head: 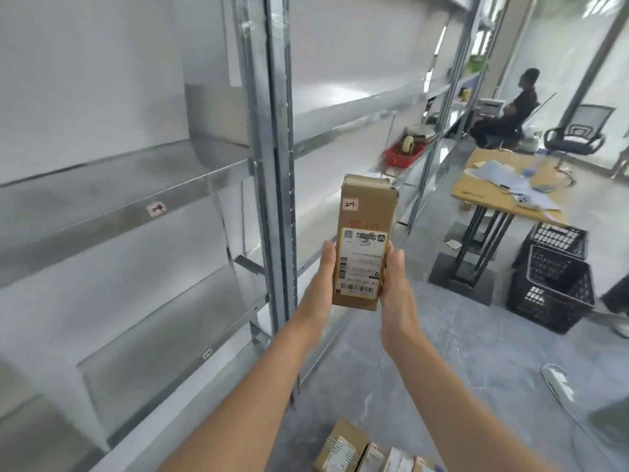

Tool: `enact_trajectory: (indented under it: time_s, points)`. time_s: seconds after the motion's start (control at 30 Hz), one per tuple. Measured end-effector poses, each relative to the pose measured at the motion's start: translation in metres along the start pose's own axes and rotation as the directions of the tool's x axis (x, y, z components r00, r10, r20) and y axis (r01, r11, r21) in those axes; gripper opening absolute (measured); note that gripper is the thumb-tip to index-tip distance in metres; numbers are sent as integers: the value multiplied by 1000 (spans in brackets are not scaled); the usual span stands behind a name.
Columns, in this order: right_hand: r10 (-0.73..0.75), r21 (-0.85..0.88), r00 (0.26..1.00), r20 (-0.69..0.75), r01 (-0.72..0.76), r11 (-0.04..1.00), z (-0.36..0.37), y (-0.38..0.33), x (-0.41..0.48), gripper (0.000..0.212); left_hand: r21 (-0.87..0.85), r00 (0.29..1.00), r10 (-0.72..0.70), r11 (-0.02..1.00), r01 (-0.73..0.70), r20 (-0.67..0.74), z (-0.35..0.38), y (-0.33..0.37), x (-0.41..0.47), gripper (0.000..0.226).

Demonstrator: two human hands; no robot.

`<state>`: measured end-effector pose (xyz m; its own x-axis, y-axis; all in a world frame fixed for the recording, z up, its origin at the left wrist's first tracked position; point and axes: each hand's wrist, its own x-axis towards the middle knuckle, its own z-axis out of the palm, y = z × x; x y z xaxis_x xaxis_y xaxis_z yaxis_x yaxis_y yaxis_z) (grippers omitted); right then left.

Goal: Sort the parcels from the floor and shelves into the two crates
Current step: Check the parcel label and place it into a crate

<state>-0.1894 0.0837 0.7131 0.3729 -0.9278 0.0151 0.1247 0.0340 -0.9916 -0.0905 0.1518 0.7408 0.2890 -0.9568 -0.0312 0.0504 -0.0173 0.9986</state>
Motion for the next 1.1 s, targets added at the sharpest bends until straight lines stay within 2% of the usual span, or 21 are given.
enact_trajectory:
  time_s: [0.17,0.4,0.63,0.8,1.1]
  points:
    - [-60,26,997,43,59,998,34,-37,-54,50,53,994,83,995,-79,-74,-21,42,-72,54]
    - [-92,41,980,178,86,995,83,-77,-110,51,113,961,156,985,-133,-230,-46,88,-161,59]
    - [-81,70,912,402,58,996,131,-100,-166,50,162,851,207,976,-145,-482,-60,110,-246,56]
    - [-75,75,806,587,38,996,155,-102,-217,50,151,738,202,979,-136,-644,-54,112,-314,53]
    - [-26,42,492,870,-22,999,196,-89,-339,51,171,420,177,984,-52,-890,-40,93,-451,54]
